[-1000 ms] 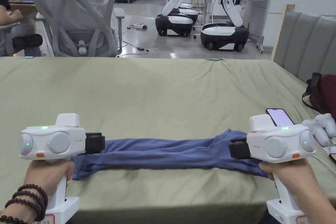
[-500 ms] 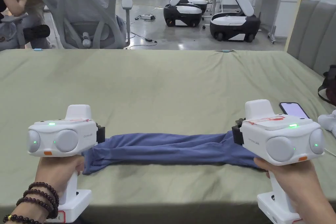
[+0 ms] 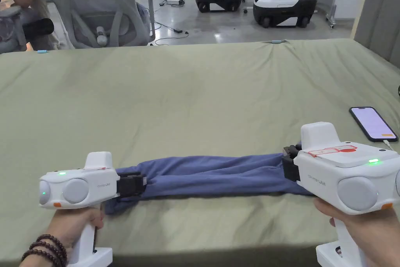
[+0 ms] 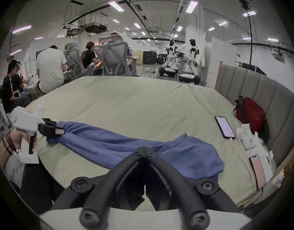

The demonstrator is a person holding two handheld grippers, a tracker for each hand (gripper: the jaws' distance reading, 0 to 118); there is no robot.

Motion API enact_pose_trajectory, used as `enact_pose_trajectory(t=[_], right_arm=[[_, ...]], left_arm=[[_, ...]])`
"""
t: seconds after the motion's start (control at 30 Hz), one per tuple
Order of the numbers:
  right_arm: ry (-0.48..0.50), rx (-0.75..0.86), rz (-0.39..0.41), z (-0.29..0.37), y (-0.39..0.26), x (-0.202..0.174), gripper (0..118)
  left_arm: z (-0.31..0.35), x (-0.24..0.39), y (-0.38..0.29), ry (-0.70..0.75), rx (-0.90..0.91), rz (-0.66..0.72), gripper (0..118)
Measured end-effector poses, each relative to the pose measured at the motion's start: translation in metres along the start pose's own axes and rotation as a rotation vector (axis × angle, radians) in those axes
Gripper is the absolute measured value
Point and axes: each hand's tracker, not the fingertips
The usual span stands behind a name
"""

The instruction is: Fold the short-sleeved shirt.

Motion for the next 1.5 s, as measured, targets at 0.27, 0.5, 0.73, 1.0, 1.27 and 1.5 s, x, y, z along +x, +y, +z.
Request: enact_pose_trajectory(t=[0.27, 0.5, 0.73, 1.0, 1.27, 1.5], right_arm=[[0.0, -0.045, 0.023, -0.013, -0.005, -0.005, 0], [0.008, -0.042, 0.033, -0.012, -0.004, -0.007, 0], [0.005, -0.031, 0.042, -0.011, -0.002, -0.011, 0], [0.027, -0.033, 0.037, -0.02, -0.002, -0.017, 0], [0.017, -0.029, 0.023, -0.012, -0.005, -0.012, 0], [-0.024, -0.025, 0.001, 0.006, -0.009, 0.009, 0]], left_arm=[[0.001, 0.037, 0.005, 0.04, 0.019, -0.2, 18], [0.017, -0.01, 0.016, 0.137, 0.053, -0.19, 18], [0.033, -0.067, 0.021, 0.451, 0.015, -0.09, 18], [0.071, -0.02, 0.038, -0.001, 0.09, 0.083, 19], [0.012, 0.084, 0.045, -0.332, -0.026, 0.069, 19], [-0.038, 0.09, 0.03, -0.268, -0.075, 0.084, 24]])
